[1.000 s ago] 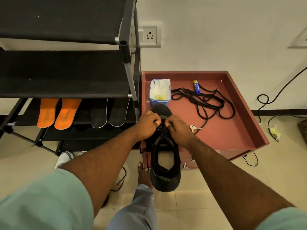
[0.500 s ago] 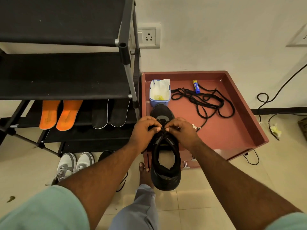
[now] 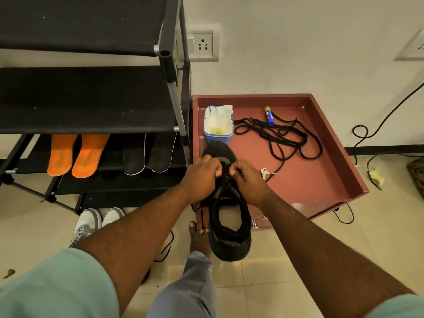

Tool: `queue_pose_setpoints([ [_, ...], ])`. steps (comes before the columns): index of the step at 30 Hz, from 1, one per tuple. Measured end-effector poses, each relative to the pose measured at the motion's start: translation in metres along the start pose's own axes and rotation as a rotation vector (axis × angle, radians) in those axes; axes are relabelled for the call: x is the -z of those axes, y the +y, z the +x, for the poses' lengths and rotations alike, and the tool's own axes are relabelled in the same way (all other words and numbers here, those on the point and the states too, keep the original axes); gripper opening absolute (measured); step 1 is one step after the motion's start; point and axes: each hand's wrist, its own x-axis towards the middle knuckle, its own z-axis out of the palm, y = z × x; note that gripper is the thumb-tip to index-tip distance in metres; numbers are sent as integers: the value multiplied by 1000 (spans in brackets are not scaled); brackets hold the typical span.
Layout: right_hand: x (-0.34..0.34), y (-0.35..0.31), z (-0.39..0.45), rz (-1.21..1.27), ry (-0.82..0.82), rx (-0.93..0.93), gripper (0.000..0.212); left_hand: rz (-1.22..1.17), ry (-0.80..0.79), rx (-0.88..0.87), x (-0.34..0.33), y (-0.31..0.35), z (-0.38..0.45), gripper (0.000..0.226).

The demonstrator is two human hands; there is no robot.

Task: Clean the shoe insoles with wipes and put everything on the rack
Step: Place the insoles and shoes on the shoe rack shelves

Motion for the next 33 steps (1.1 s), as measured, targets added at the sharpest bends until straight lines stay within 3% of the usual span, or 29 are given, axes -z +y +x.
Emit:
queue_pose_setpoints([
  [4, -3, -2, 1, 32, 23, -40, 13, -249, -179, 57, 11, -11, 5, 25],
  [11, 4, 3, -6, 281, -8, -157, 20, -624, 98, 60, -7, -16, -17, 28],
  [17, 2, -6, -9, 254, 67, -147, 8, -644, 259, 101, -15, -7, -15, 21],
  [23, -9, 2, -4, 167, 115, -121, 8, -354, 120, 121, -13, -6, 1, 10],
  [29, -13, 1, -3, 203, 144, -171, 7, -538, -90, 190, 13, -2, 4, 21],
  [33, -1, -8, -10, 428, 131, -201, 19, -739, 114, 202, 9, -4, -14, 21],
])
